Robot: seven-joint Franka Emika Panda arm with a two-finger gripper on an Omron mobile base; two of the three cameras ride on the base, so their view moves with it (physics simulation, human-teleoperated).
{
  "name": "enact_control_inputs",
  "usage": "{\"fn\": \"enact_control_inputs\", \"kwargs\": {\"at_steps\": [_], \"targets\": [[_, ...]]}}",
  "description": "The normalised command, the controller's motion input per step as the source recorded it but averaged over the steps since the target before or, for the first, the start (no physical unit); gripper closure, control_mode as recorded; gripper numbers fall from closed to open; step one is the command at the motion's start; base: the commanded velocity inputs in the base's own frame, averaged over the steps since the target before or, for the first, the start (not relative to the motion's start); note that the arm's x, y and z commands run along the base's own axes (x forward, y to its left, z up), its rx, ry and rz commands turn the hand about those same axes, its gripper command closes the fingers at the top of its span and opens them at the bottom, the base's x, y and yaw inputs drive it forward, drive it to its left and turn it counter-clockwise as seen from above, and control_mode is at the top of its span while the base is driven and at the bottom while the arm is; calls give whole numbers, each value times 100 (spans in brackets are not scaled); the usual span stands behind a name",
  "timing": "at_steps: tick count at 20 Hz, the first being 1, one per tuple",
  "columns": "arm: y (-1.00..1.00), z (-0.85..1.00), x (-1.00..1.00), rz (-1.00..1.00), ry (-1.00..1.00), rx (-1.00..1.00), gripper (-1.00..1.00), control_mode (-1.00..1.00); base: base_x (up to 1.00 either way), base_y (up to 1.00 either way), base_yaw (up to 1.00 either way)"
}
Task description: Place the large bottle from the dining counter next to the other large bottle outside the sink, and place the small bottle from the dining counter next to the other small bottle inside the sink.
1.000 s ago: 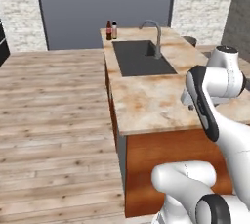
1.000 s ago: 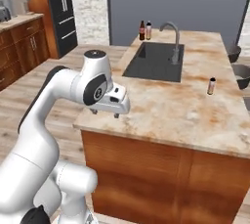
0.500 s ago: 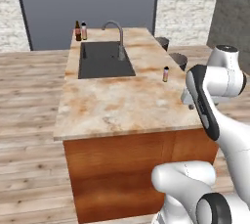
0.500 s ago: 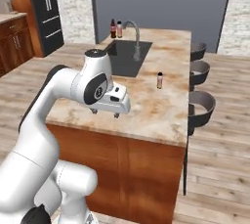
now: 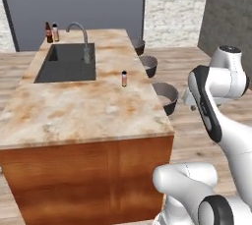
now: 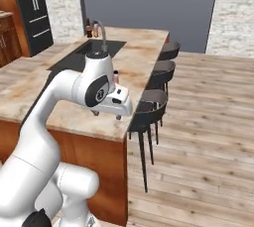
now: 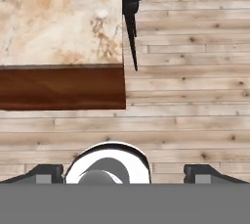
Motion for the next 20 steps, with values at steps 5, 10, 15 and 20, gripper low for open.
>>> {"fn": "enact_control_inputs", "kwargs": {"at_steps": [5,10,15,20], "targets": [[0,0,0,0,0,0,-100,100,75,-100,16],[0,0,0,0,0,0,-100,100,95,-100,35],[0,0,0,0,0,0,-100,100,75,-91,63],[0,0,0,0,0,0,-100,100,26,-72,80]]}}
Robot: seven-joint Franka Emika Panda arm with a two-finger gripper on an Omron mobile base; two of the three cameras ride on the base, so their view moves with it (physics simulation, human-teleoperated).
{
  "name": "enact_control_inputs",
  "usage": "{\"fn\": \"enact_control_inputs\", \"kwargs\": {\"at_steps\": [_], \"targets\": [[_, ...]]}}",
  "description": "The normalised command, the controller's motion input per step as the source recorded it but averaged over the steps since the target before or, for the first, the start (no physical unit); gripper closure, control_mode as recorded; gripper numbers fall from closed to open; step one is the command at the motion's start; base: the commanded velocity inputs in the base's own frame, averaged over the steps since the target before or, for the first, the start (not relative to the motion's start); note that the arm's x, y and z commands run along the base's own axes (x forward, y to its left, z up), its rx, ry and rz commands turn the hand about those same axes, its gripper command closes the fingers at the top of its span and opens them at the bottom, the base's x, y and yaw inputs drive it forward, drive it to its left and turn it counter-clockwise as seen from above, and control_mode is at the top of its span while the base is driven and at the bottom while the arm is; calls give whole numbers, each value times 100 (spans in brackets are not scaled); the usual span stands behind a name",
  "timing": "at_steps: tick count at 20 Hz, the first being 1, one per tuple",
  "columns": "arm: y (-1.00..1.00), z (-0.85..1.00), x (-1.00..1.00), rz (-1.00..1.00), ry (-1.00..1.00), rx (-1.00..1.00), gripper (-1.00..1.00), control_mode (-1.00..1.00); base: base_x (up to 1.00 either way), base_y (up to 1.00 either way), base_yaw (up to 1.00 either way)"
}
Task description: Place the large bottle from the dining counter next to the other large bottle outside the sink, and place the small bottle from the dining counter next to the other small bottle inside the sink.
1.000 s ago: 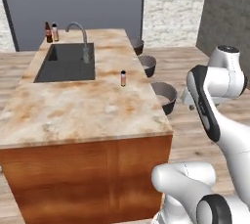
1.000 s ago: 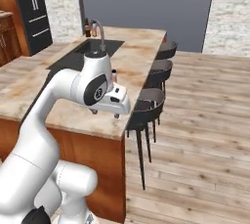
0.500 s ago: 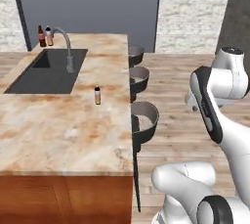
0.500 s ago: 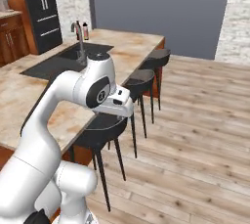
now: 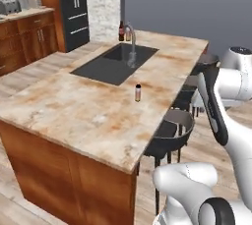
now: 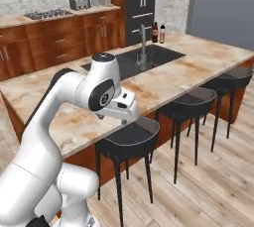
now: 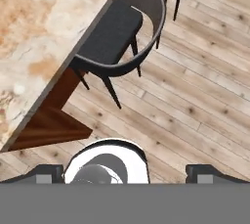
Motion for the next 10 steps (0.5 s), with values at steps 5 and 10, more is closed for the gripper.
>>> {"fn": "enact_control_inputs", "kwargs": {"at_steps": [5,10], "targets": [[0,0,0,0,0,0,-100,100,11,-80,77],[0,0,0,0,0,0,-100,100,0,-67,75]]}}
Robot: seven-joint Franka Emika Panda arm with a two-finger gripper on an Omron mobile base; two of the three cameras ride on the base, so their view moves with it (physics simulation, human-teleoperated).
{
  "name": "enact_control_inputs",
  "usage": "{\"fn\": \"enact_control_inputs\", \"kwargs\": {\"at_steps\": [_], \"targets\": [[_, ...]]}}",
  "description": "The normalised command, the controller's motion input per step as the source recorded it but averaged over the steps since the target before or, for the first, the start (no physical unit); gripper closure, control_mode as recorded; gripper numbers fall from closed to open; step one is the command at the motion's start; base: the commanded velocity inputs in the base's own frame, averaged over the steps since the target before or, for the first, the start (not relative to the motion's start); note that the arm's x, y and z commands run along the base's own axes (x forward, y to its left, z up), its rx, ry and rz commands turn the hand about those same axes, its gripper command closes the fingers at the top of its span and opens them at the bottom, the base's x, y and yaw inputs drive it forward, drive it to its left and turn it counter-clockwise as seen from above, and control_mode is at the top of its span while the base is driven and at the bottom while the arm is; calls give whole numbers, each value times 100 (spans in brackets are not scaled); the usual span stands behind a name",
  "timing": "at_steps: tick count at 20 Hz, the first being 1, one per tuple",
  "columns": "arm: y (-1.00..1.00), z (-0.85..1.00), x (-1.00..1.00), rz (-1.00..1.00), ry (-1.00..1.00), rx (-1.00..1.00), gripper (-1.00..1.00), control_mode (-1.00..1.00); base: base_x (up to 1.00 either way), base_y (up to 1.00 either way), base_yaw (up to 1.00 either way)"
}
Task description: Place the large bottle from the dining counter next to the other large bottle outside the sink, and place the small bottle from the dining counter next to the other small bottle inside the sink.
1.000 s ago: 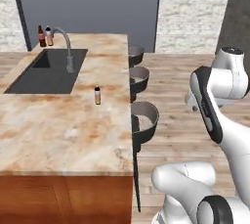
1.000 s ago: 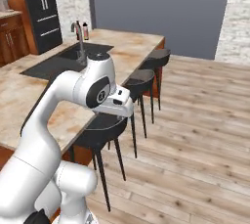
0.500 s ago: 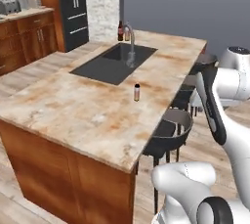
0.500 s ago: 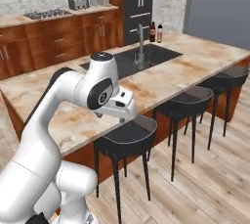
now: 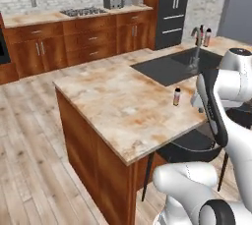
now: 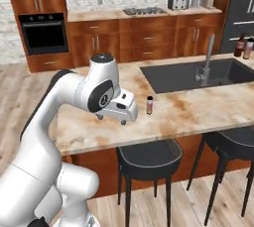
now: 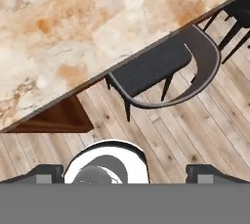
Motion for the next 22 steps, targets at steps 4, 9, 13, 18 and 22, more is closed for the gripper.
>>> {"fn": "enact_control_inputs", "kwargs": {"at_steps": [4,9,13,18,22], "targets": [[0,0,0,0,0,0,-100,100,0,-63,69],[0,0,0,0,0,0,-100,100,0,-71,64],[0,0,0,0,0,0,-100,100,0,-95,50],[0,0,0,0,0,0,-100,100,0,-88,18],[0,0,0,0,0,0,-100,100,19,-44,-3]]}}
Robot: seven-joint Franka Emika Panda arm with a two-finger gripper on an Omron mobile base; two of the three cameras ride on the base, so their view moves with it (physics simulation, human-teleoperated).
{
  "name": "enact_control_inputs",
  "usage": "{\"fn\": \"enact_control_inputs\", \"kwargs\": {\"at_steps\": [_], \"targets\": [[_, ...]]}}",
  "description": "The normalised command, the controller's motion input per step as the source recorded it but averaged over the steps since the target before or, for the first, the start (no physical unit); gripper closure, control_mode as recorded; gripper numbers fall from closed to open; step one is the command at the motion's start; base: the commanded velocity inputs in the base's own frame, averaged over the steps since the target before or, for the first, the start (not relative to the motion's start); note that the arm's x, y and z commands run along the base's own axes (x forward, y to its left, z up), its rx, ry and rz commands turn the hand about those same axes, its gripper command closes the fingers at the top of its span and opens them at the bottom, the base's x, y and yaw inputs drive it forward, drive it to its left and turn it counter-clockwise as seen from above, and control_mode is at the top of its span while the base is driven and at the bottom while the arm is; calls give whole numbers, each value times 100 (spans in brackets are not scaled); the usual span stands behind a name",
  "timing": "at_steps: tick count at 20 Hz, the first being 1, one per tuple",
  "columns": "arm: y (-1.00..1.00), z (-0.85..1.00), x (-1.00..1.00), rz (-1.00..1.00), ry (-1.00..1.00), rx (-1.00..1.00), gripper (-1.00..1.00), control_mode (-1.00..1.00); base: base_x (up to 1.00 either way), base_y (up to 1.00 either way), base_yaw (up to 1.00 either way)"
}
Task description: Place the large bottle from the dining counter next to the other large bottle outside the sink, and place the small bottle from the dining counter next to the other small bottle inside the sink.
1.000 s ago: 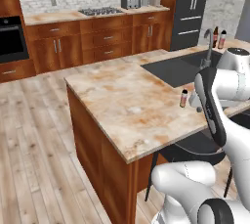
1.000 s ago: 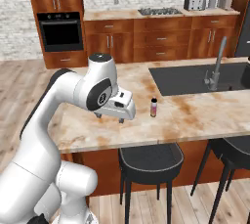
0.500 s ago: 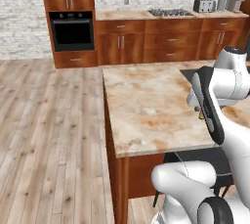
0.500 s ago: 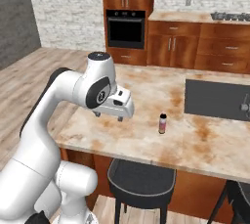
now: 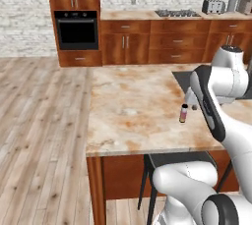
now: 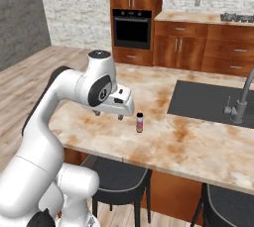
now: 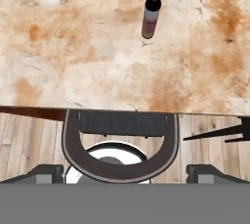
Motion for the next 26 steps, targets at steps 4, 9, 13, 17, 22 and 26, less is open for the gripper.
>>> {"fn": "enact_control_inputs", "kwargs": {"at_steps": [4,9,13,17,22,26], "targets": [[0,0,0,0,0,0,-100,100,74,-12,-24],[0,0,0,0,0,0,-100,100,90,-28,-29],[0,0,0,0,0,0,-100,100,29,-14,-7],[0,0,0,0,0,0,-100,100,0,0,0],[0,0,0,0,0,0,-100,100,0,0,0],[0,-3,36,0,0,0,-100,-100,0,0,0]]}}
